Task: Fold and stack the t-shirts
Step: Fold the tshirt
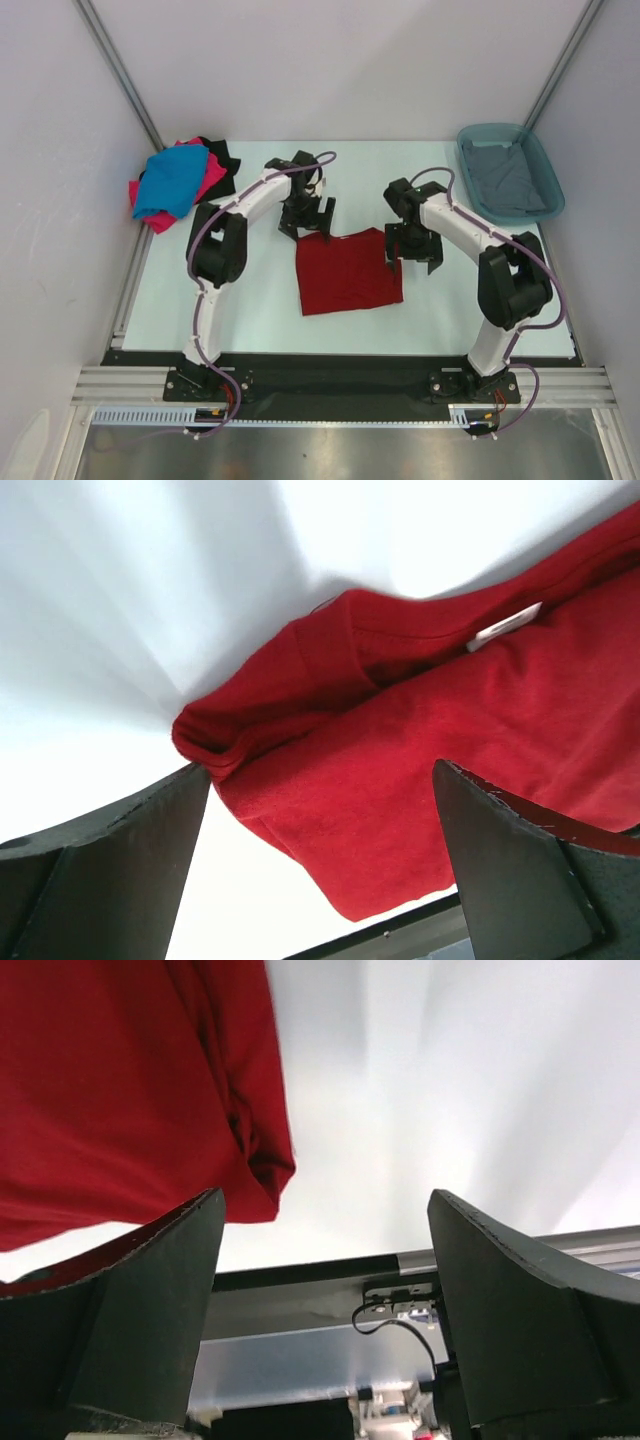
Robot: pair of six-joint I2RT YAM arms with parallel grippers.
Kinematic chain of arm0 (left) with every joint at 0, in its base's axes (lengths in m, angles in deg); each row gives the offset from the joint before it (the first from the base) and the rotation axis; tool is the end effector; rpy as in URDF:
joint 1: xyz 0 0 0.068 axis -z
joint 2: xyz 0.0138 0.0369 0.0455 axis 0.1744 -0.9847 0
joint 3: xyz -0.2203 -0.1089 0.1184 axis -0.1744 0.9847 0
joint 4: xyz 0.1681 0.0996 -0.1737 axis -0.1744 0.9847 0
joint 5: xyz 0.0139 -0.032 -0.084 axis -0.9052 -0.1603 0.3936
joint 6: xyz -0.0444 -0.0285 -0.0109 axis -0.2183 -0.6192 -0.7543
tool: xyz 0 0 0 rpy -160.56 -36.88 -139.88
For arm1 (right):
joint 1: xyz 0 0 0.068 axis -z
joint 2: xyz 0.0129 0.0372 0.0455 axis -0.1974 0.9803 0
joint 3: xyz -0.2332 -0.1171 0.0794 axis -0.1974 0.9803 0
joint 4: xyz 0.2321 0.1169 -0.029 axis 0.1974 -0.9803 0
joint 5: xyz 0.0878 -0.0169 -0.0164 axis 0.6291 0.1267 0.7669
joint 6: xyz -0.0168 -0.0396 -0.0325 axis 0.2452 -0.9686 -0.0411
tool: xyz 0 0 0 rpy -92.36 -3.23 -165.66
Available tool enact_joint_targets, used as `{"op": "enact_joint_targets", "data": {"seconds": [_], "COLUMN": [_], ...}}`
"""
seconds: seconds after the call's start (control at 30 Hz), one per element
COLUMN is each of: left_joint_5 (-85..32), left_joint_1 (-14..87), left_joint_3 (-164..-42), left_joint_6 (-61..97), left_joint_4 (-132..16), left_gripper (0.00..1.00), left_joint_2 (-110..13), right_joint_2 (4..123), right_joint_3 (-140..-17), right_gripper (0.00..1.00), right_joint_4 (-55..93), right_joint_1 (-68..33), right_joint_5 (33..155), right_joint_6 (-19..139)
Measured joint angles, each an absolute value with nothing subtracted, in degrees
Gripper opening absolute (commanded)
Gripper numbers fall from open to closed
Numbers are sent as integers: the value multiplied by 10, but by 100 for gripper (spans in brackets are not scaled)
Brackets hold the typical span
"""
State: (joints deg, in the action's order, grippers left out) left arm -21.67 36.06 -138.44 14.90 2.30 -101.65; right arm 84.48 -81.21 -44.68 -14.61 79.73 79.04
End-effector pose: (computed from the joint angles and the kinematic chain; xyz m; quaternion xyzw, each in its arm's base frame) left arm 0.4057 -0.2071 0.1845 0.1118 0.9823 -0.1411 0.0525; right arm 0.2961 0.1398 0.2192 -0.0018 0.9982 -0.0437 0.0418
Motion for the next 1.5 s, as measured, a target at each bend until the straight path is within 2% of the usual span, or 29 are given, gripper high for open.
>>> {"op": "enact_joint_targets", "data": {"seconds": [0.23, 0.5, 0.77, 1.5], "left_joint_5": [-227, -223, -210, -150], "left_joint_1": [361, 357, 356, 356], "left_joint_3": [-1352, -1245, -1241, -1254], "left_joint_6": [153, 127, 107, 67], "left_joint_4": [4, -33, -57, -83], "left_gripper": [100, 100, 100, 100], "left_joint_2": [-996, -920, -906, -934], "right_joint_2": [835, 850, 933, 1000], "right_joint_3": [-829, -825, -827, -795], "right_gripper": [87, 87, 87, 86], "right_joint_4": [-411, -274, -195, -79], "right_joint_1": [-89, 0, 23, 62], "right_joint_5": [799, 1009, 1136, 1300], "right_joint_6": [788, 761, 758, 789]}}
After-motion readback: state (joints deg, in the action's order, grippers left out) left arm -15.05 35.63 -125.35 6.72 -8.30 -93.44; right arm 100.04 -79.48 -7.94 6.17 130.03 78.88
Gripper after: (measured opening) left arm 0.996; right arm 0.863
